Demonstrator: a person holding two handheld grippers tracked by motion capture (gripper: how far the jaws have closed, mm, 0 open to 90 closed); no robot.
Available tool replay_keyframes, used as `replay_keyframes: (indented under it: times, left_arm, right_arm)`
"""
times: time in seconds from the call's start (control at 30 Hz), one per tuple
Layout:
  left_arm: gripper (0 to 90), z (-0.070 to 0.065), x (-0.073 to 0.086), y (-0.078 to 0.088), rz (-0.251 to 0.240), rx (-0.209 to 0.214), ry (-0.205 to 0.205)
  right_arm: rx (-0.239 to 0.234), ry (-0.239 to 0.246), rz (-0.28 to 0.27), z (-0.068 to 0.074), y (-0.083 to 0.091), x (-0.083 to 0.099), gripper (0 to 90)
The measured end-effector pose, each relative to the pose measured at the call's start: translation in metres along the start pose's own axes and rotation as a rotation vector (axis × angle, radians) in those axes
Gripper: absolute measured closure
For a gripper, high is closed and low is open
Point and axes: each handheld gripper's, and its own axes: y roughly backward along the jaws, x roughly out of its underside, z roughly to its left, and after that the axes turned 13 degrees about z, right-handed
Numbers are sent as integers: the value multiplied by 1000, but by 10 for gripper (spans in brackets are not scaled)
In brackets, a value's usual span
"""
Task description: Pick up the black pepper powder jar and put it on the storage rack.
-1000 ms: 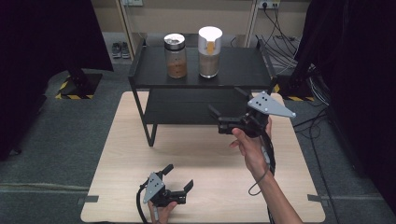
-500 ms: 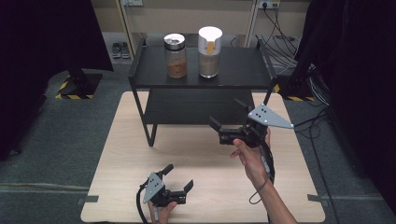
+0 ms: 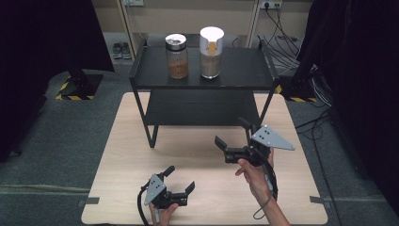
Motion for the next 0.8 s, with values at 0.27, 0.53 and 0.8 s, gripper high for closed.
replay_keyframes:
  times: [0.27, 0.53, 0.8]
  left_arm:
    - [5, 0, 0, 0, 0, 0, -1]
    - [4, 0, 0, 0, 2, 1, -3]
    - [4, 0, 0, 0, 2, 2, -3]
  right_arm:
    - [-8, -26, 35, -1, 1, 31, 3]
    - [-6, -47, 54, 0, 3, 59, 4]
    - [-25, -72, 83, 4, 1, 83, 4]
